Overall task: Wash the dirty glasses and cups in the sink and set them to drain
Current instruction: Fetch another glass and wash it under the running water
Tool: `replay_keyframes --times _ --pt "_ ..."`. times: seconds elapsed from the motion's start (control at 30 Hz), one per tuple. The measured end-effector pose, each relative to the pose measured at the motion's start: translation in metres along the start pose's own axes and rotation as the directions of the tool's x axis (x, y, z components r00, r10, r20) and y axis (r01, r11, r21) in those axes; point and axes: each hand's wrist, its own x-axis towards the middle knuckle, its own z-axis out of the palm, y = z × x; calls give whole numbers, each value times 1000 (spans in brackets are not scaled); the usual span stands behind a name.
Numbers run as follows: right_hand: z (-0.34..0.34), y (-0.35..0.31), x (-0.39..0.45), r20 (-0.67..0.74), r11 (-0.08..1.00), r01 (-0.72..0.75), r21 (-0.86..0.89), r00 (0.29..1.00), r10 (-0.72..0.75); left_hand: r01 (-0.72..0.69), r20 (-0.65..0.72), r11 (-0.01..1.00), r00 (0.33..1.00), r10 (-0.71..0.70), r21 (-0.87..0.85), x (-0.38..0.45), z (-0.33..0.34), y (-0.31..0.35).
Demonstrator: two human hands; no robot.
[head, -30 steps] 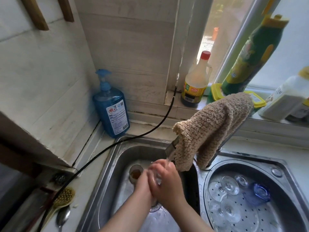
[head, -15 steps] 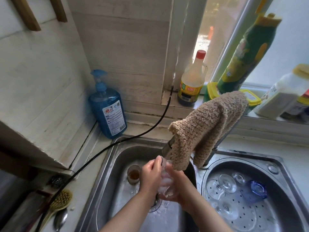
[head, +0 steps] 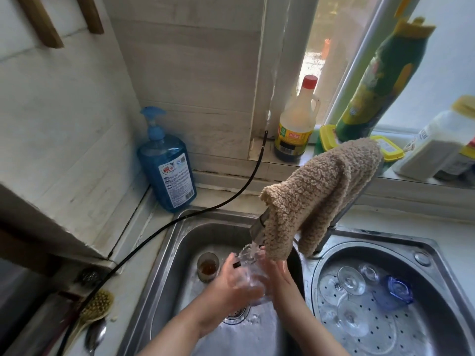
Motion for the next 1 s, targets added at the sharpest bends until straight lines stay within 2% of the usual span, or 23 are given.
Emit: replay_keyframes --times 0.03,0.1,0.17,0.2,0.27,0.33,0.4,0.5,0.53,0.6,0.63,0.7,0.77,0.83,0.87,0.93,0.97,1.0 --pt "-1 -4 0 13 999 -16 29 1000 15 -15 -47 999 999 16 35 1 0 -2" --pt "-3 -10 -3 46 999 24 -21 999 -23 -27 -75 997 997 32 75 6 -6 -7" --pt "-9 -19 -8 86 975 119 -186 991 -105 -53 -77 992 995 62 113 8 -8 -9" --pt "-14 -23 -10 91 923 195 -332 981 -174 -84 -83 983 992 98 162 7 -8 -8" --pt "-23 -31 -10 168 681 352 -642 931 -323 -168 -111 921 969 219 352 7 -8 -6" --pt "-22 -36 -7 345 460 459 -760 885 -312 -223 -76 760 939 336 610 7 -6 -4" --pt "-11 -38 -3 391 373 468 -801 881 -266 -244 -57 644 911 409 725 7 -2 -3" --pt "16 -40 0 338 241 402 -883 903 -265 -256 -104 580 851 515 773 10 11 -1" --pt "23 -38 0 342 250 408 -878 901 -268 -260 -67 523 848 525 812 7 13 1" --pt "27 -37 -6 393 330 459 -825 885 -249 -231 -97 489 826 556 841 7 11 6" --pt "22 -38 -10 432 336 481 -810 876 -214 -252 -38 433 828 559 865 8 5 6" --pt "1 -40 -9 552 202 563 -801 826 -114 -241 -112 551 841 530 799 8 0 6" --pt "-24 -41 0 649 -3 649 -761 761 -13 -231 -36 498 882 469 836 4 -2 7" --pt "-36 -38 12 703 -173 695 -698 711 18 -222 -49 505 882 469 834 5 0 6" --pt "-34 -37 11 691 -199 681 -704 723 30 -221 -55 503 877 477 835 4 3 7" --pt "-20 -39 3 621 -132 620 -774 783 35 -240 -48 507 870 490 828 4 5 7" --pt "-10 -41 -2 563 0 563 -826 826 41 -263 -40 510 861 507 819 8 4 2" --pt "1 -43 -7 487 204 463 -862 869 85 -277 -31 508 856 516 816 9 6 -2"
